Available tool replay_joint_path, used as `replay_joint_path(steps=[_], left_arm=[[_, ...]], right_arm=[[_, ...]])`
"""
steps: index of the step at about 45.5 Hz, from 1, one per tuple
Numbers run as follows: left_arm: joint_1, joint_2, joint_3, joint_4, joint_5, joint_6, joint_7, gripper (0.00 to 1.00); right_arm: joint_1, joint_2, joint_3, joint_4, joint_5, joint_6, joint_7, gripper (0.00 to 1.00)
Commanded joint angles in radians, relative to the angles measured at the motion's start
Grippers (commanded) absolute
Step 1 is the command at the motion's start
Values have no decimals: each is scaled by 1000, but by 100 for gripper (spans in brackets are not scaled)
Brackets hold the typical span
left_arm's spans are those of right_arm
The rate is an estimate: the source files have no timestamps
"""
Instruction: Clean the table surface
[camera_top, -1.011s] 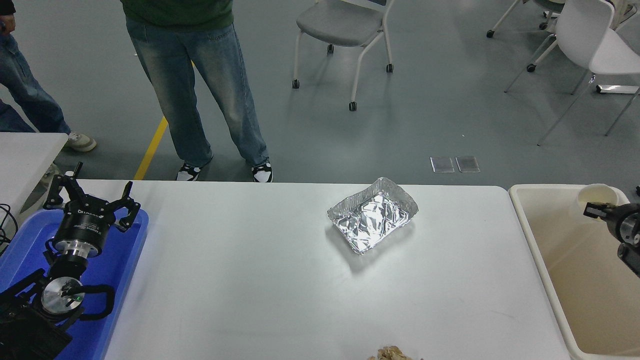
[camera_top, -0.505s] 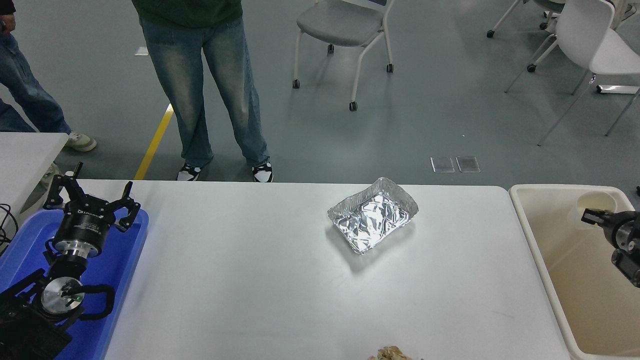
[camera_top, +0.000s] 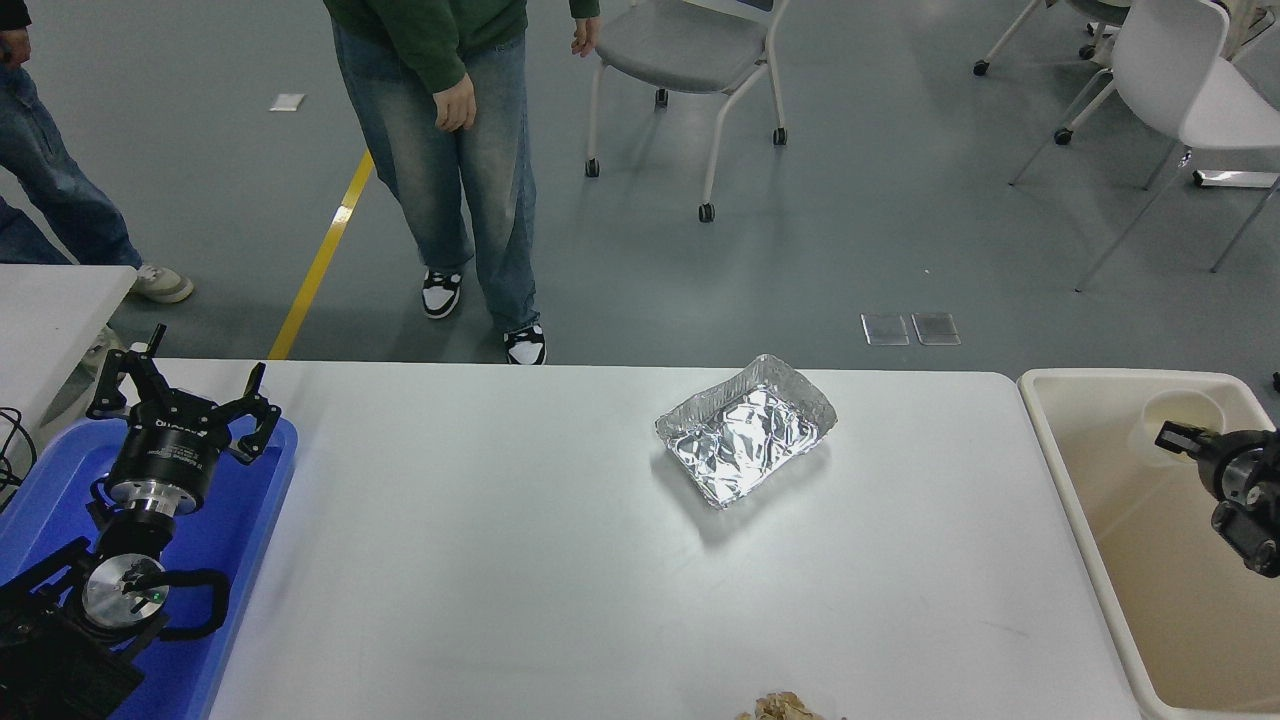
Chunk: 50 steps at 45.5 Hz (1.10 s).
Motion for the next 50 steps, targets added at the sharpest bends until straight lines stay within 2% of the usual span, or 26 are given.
replay_joint_path(steps=[1,28,40,50], left_arm=[[0,0,0,0,0,0,1,100],[0,0,0,0,0,0,0,100],[0,0,0,0,0,0,0,100],[0,0,0,0,0,0,0,100]], right_arm=[[-3,1,-2,4,3,4,0,100],[18,-5,16,8,7,13,0,100],[72,-30,18,102,110,20,5,100],[155,-108,35,220,116,15,11,99]])
